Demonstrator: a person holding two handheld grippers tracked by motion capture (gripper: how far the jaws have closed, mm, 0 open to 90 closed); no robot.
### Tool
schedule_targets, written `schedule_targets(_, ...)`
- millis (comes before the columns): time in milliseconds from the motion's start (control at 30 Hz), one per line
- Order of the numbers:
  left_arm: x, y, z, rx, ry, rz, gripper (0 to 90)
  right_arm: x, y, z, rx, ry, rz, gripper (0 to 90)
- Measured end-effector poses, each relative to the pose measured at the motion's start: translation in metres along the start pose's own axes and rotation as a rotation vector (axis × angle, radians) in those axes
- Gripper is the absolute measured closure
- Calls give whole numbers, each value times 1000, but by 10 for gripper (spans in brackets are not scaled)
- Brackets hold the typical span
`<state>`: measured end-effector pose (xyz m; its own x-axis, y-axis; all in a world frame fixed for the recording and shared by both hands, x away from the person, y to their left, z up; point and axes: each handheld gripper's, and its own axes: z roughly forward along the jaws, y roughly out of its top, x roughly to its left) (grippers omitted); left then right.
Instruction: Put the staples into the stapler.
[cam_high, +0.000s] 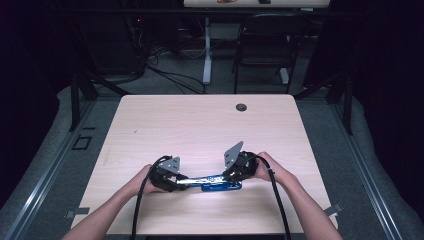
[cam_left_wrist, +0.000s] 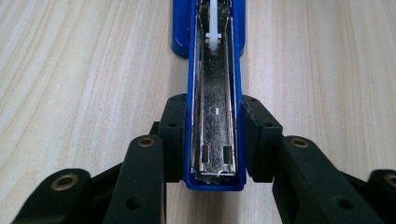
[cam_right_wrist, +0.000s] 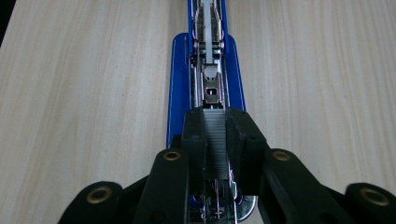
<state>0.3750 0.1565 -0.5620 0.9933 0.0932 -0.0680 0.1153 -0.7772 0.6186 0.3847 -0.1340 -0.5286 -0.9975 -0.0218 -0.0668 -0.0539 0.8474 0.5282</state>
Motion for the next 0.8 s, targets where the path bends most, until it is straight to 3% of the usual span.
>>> schedule_targets(300,-1,0,-1,9,17,-4,654,-4,3,1,15,30,-24,782)
schedule_targets(800,-2,0,0,-6,2,-13,656,-7,7,3,37,53,-53,781)
